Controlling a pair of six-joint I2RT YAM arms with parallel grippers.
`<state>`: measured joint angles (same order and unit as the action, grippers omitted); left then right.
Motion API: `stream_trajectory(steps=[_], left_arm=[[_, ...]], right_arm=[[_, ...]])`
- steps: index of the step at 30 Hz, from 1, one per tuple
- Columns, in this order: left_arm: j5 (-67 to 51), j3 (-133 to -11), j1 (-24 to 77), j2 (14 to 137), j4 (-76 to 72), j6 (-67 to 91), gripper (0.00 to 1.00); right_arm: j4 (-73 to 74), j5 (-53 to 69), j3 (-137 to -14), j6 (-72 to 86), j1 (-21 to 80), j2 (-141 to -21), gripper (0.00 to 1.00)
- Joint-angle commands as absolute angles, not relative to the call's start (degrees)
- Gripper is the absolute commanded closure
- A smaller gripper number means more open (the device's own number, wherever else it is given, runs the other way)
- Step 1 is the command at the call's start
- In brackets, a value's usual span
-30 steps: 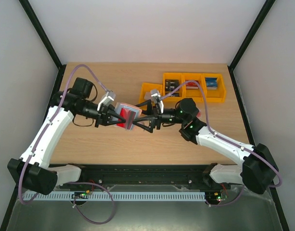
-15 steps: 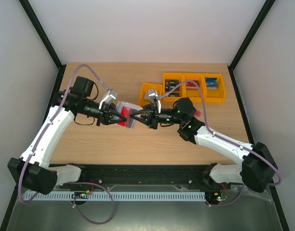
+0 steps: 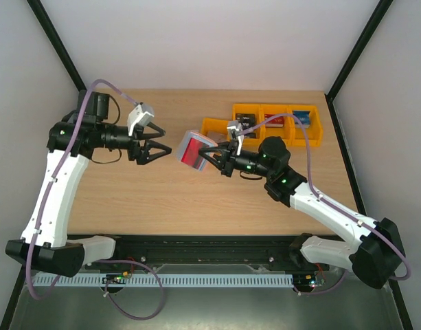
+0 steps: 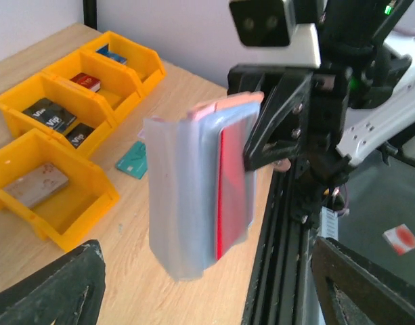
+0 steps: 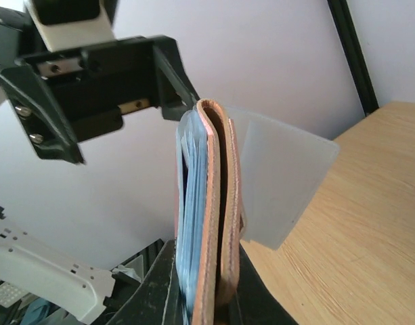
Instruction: Take the credit cards out of the card holder
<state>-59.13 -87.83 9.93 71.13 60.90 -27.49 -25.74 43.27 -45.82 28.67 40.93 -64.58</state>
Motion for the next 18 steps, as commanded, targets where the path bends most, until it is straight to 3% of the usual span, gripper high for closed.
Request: stream_trajectory(steps=[1,7,18], left_arm=[[-61.64,-90.67,10.33,71.24,63.23,-25.57,0.24],[-63.0,-87.18,15.1,72.52,58.63,-19.73,0.58],[-57.58,-83.11,18.27,74.03,52.32,-13.34,0.61]], right_arm=[[-24.88,39.73,-47.42,28.23,40.88,-63.67,0.98],[-25.04,40.71,-48.5,28.57,40.81,-65.09,0.98],[-26.67,42.41,-48.81,30.24,40.79,-65.85,0.98]])
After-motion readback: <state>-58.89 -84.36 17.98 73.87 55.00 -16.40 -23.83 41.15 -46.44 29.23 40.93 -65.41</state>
